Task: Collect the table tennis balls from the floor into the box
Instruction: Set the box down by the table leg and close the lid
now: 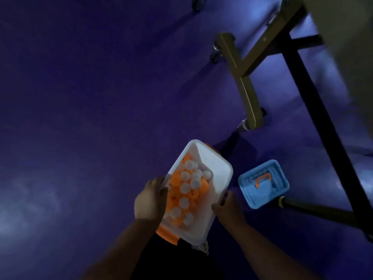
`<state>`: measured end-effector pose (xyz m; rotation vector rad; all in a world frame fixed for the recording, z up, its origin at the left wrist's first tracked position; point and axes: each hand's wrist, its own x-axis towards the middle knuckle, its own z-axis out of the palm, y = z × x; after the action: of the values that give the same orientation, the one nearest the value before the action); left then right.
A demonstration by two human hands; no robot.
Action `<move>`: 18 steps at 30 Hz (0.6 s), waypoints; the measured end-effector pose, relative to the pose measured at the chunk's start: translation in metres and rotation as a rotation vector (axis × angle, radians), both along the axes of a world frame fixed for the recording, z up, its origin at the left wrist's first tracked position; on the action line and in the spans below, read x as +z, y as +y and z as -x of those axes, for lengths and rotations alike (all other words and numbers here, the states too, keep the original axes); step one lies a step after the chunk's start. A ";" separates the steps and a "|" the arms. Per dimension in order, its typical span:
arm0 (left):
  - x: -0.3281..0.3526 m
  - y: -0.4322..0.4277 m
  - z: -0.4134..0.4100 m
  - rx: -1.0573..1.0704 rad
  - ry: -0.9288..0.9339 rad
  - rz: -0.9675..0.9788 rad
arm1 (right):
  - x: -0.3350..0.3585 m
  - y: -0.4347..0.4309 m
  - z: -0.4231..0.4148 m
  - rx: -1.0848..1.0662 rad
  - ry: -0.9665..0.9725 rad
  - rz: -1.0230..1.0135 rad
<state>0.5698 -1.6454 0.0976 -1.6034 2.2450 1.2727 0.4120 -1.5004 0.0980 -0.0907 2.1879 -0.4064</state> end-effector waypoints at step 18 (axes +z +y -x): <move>-0.242 -0.023 0.115 -0.312 0.181 0.156 | -0.255 0.117 0.072 0.148 0.560 -0.023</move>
<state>0.4545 -1.6680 -0.1443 -1.1535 2.6330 1.2266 0.3399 -1.3838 -0.1565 -0.3920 2.7115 -0.2941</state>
